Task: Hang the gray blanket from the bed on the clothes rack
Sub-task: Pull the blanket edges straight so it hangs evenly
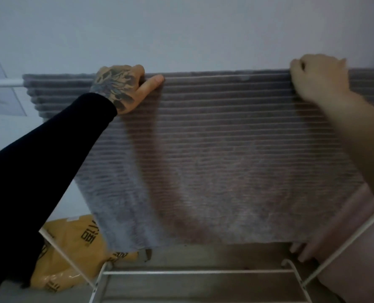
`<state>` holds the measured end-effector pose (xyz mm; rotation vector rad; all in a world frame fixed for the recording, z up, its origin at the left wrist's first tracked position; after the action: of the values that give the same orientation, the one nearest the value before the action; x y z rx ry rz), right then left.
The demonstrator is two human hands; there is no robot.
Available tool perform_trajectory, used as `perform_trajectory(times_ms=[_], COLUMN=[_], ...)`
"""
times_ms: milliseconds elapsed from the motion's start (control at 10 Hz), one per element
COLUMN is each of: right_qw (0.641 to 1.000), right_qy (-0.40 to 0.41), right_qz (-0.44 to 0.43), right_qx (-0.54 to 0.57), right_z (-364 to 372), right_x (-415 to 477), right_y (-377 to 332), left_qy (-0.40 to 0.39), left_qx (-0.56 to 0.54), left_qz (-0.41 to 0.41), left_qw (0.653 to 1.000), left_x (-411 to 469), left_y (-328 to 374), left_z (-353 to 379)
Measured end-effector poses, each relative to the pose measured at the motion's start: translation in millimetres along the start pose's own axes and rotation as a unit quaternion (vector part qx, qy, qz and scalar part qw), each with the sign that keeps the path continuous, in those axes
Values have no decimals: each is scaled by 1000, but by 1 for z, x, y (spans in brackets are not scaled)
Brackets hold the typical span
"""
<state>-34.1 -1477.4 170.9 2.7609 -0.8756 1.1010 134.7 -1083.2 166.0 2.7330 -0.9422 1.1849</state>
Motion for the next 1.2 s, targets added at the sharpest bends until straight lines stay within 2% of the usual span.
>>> perform_trajectory(times_ms=[100,200,300,400,500,600,700,800,900,1000,1100,1200], right_qw=[991,982,983,985,970,958,960,965,960,943,913,897], right_qy=[9,0,4,47,120,126,47,-66,-187,-288,-382,-425], right_qz=[-115,-165,-157,-138,-150,-185,-201,-180,-162,-136,-80,-21], right_qx=[66,96,91,94,147,177,187,176,133,99,116,122], right_z=[2,3,-3,-7,-10,-8,7,30,59,94,134,165], right_x=[-28,-53,-63,-82,-112,-148,-183,-209,-236,-272,-308,-336], right_y=[-105,-188,-229,-275,-310,-352,-379,-393,-414,-435,-448,-454], left_qy=[10,25,103,207,153,37,-126,-315,-316,-307,-408,-441], left_qx=[-28,-78,-98,-115,-160,-262,-375,-487,-568,-522,-382,-773], left_qz=[50,169,224,208,131,-41,-161,-131,-77,-42,77,-187], left_qw=[998,982,964,949,966,963,904,804,756,795,826,415], left_x=[-9,-28,-57,-98,-137,-161,-171,-187,-199,-201,-221,-231], left_y=[-9,-28,-66,-136,-183,-219,-235,-215,-194,-178,-170,-164], left_z=[-3,-11,-17,-13,13,62,116,152,164,174,177,175])
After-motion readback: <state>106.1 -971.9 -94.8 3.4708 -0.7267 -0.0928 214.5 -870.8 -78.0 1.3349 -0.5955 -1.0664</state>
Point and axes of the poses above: each hand's wrist, its own x-axis towards the middle knuckle, its own z-axis out of the palm, y = z × x, the point moved 4 cm from there along x, towards the middle knuckle, and after that the axes turned 3 degrees about z, right-handed, at the moved point
